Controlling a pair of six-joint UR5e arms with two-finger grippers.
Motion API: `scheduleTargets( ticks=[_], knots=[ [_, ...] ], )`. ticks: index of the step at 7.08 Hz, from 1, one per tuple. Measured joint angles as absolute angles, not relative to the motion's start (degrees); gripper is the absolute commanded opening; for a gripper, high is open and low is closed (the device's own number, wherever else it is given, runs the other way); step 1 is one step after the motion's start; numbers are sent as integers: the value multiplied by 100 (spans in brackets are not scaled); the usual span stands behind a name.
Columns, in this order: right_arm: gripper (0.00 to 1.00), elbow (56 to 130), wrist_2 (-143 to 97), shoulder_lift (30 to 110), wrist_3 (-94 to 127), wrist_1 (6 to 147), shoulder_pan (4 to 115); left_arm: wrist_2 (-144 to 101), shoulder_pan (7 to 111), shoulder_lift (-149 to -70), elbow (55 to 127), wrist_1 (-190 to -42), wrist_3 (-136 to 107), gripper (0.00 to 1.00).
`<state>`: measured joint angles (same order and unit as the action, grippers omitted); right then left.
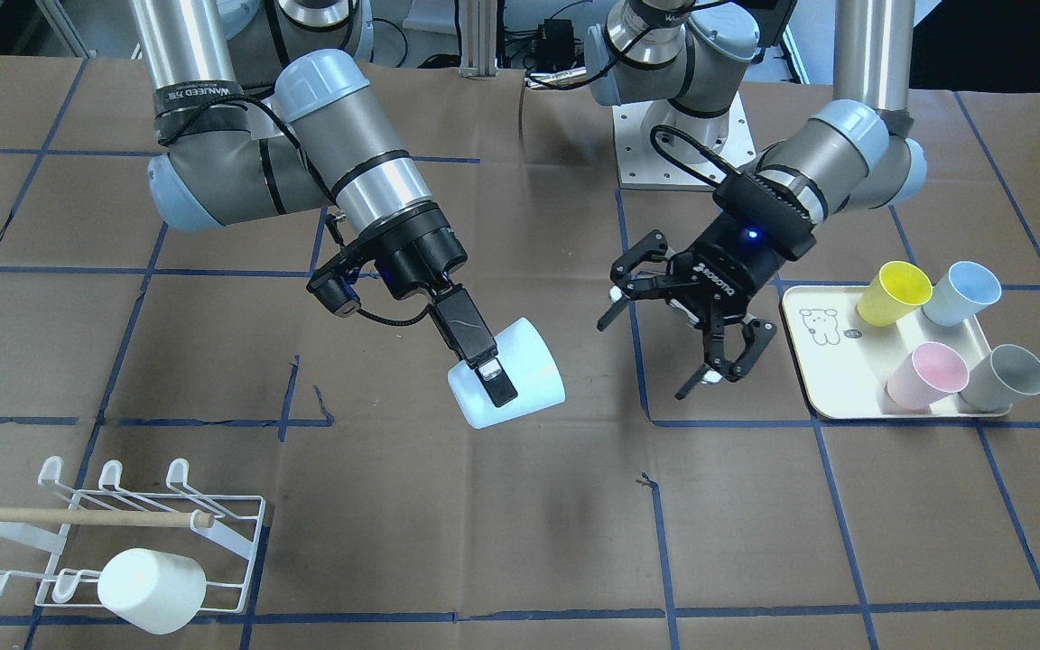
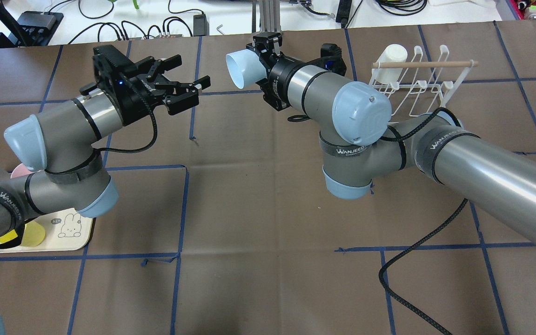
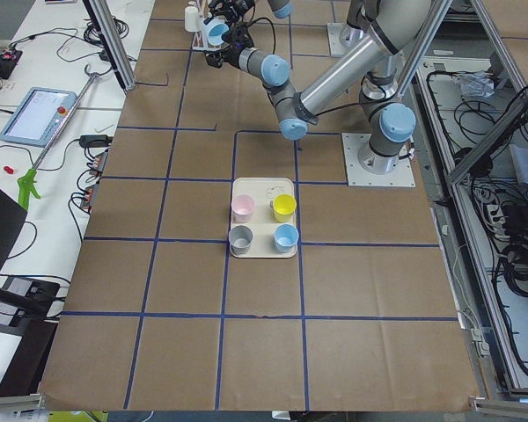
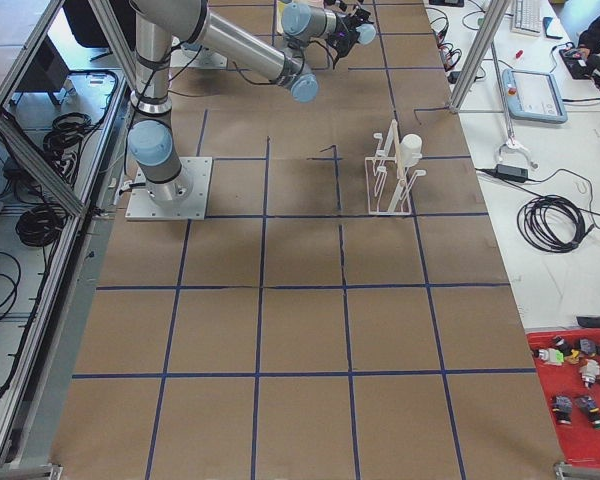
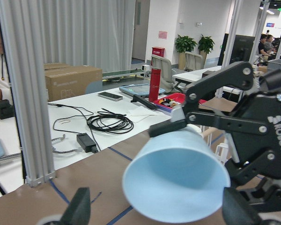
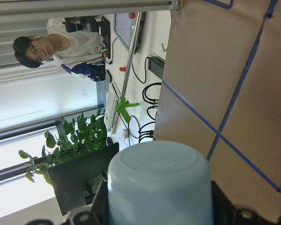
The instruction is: Transfer IKEA cup to right arm and place on rack
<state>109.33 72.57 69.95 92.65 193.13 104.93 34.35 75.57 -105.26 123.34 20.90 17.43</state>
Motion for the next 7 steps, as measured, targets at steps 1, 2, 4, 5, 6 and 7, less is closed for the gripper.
scheduleTargets(
  ticks=[1,2,4,5,6,7],
  knots=[
    [11,10917,7258,7008,9026,19314,10304,3825,7412,-10510,12285,1840,1707,98],
    [9,10914,7268,7026,8549,19312,10103,4477,7376,-10492,12163,1446,1630,98],
    [9,10927,7383,7048,7023,19321,9693,5642,7401,-10495,11525,121,1510,98],
    [9,10936,7573,7053,6216,19387,9484,6249,7503,-10526,10994,-825,1423,99],
    [8,10945,7786,7056,5470,19478,9288,6910,7691,-10538,10428,-1874,1287,99],
    [6,10948,8017,7058,4650,19529,9093,7558,7924,-10510,9894,-2977,1130,99]
  ],
)
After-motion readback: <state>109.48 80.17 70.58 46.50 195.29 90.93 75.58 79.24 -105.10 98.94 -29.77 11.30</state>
